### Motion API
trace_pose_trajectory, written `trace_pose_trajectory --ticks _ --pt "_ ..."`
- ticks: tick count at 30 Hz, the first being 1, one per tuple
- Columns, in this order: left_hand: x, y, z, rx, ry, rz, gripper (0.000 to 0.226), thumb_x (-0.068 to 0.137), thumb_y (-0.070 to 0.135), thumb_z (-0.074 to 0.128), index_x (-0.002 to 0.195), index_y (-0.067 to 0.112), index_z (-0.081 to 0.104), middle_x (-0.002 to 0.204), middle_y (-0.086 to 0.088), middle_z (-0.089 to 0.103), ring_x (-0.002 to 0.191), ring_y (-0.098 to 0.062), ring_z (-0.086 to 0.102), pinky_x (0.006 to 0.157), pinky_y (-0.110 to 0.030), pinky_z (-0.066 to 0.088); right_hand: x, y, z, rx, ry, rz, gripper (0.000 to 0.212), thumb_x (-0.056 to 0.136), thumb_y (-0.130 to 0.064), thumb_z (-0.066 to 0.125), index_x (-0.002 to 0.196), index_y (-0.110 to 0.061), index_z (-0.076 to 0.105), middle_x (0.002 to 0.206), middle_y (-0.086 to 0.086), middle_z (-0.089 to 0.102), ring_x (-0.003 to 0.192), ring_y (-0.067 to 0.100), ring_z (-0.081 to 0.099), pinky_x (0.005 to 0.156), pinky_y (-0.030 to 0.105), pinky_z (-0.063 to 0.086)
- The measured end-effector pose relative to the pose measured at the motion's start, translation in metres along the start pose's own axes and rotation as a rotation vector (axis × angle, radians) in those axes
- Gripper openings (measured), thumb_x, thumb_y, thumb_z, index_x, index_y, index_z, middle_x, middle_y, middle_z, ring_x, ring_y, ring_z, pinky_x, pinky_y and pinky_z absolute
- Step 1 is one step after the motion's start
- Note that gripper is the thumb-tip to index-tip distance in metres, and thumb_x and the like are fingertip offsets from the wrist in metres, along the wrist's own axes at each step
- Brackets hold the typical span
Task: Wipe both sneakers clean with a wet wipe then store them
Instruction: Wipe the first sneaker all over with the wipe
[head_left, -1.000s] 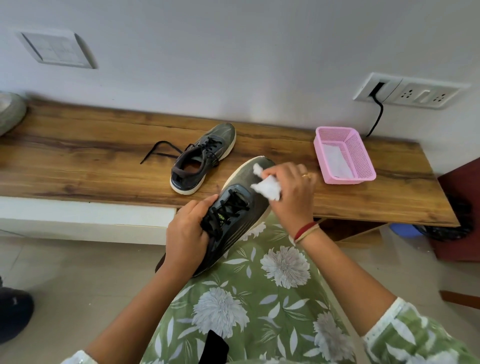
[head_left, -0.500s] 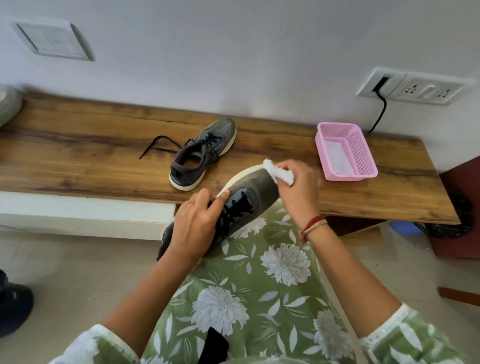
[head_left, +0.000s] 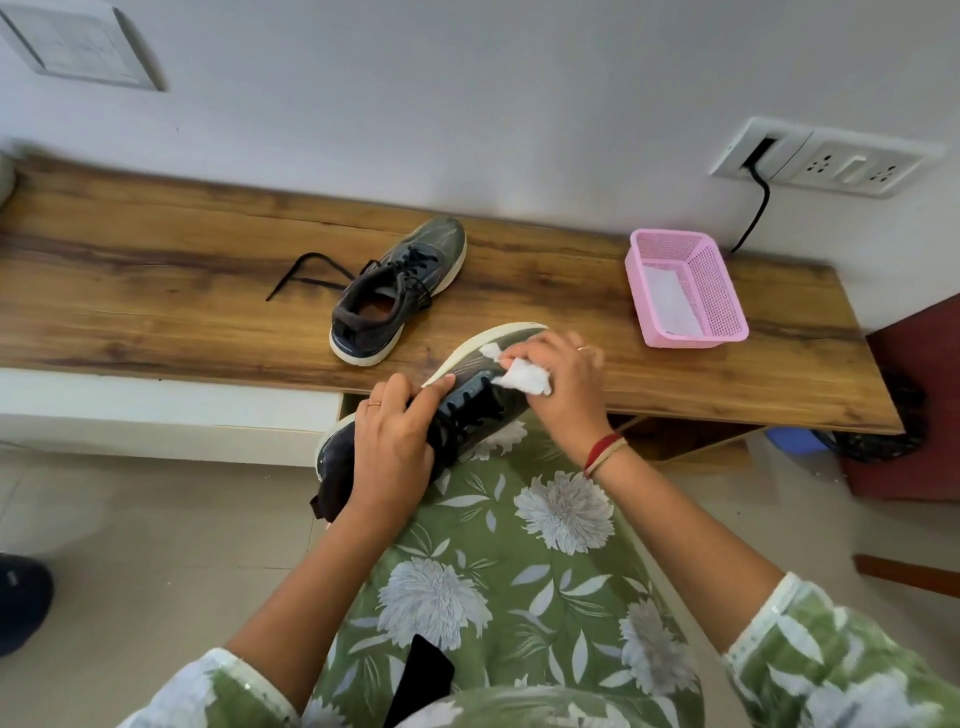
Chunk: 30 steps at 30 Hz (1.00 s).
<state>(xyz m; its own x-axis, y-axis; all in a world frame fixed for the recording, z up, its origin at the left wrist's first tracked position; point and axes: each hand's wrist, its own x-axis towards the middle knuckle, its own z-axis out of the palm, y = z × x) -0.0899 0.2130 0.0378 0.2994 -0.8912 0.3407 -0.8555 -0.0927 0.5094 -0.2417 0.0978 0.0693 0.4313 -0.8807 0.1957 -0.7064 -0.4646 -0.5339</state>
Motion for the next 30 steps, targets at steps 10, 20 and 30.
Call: trace_pose_trajectory --ticks 10,20,30 --pt "-0.001 0.005 0.004 -0.04 -0.021 -0.038 0.068 0.057 -0.022 0.059 0.117 0.009 0.063 0.081 -0.009 0.046 0.075 -0.022 0.037 0.063 -0.036 0.036 -0.004 0.012 -0.004 -0.038 -0.05 -0.08 0.014 0.08 -0.015 0.066 0.088 -0.024 0.072 0.091 -0.003 0.065 0.089 0.022 0.049 0.074 0.032 0.021" --pt "-0.003 0.009 0.004 -0.062 -0.035 -0.073 0.066 0.059 -0.022 0.061 0.117 0.01 0.064 0.081 -0.007 0.046 0.075 -0.019 0.035 0.063 -0.038 0.038 -0.004 0.011 0.001 -0.02 -0.011 -0.05 0.015 0.078 -0.01 0.07 0.09 -0.02 0.071 0.093 0.001 0.066 0.088 0.019 0.048 0.074 0.034 0.03" --pt "0.001 0.009 0.003 -0.073 -0.084 -0.095 0.06 0.065 -0.015 0.055 0.118 0.011 0.064 0.084 -0.009 0.05 0.076 -0.028 0.045 0.065 -0.043 0.041 -0.008 0.018 -0.001 -0.054 0.017 0.009 0.011 0.081 -0.013 0.068 0.089 -0.021 0.07 0.093 0.0 0.065 0.091 0.02 0.048 0.074 0.032 0.026"
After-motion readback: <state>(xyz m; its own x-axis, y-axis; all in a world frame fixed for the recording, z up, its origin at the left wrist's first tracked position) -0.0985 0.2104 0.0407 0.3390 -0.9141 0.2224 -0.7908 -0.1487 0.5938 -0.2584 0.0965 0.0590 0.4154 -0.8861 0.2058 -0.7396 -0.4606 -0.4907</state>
